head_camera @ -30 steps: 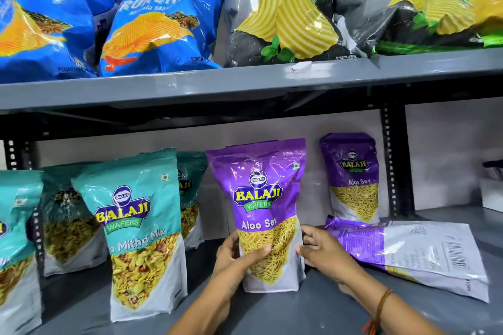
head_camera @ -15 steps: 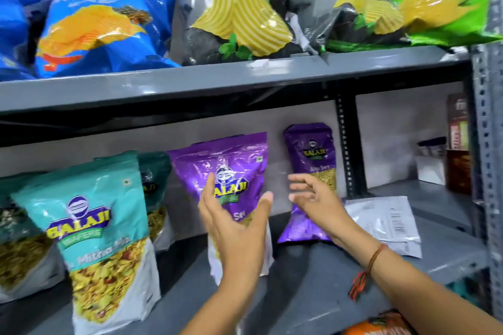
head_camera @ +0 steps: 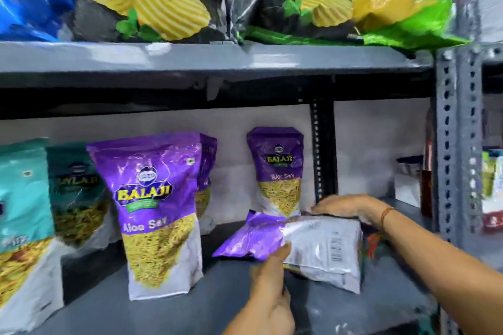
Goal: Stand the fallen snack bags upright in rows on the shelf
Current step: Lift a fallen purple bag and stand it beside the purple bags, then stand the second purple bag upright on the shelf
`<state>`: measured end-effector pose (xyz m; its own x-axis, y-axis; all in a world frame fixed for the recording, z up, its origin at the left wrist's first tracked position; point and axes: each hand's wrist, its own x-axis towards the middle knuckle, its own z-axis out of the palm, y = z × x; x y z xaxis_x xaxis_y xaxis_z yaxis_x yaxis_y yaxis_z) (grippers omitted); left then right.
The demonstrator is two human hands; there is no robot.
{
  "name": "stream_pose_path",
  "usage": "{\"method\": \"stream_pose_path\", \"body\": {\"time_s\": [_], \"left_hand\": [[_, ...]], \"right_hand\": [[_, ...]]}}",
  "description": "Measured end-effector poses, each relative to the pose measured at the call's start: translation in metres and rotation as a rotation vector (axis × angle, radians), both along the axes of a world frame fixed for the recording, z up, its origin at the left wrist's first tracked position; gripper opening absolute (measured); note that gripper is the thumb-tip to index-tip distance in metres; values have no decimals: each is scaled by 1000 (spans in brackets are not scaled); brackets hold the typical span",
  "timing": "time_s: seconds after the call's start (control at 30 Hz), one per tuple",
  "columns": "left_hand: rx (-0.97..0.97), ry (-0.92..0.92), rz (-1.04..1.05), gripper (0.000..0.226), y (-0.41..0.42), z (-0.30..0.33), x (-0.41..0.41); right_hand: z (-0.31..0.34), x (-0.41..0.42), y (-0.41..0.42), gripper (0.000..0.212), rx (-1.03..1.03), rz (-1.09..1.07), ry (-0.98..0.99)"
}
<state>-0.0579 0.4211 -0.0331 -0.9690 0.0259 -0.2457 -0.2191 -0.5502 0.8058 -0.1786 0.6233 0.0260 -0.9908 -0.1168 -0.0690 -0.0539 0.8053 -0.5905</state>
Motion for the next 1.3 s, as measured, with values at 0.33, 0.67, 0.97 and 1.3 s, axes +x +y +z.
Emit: {"method": "stream_pose_path", "body": {"time_s": [0.33,0.67,0.97,1.3], "left_hand": [[16,105,49,43,39,9,-18],[-236,646,103,31,20,52,-79],[-329,614,-97,29,-5,15,-109],[-524,394,-200,67,0,0,-94]], "right_hand": [[-10,-1,10,24,-251,281,-11],[-14,16,2,41,-572,126,668],[-50,38,-23,64,-538,-204,758],[-92,66,-52,85,-555,-105,460]]}}
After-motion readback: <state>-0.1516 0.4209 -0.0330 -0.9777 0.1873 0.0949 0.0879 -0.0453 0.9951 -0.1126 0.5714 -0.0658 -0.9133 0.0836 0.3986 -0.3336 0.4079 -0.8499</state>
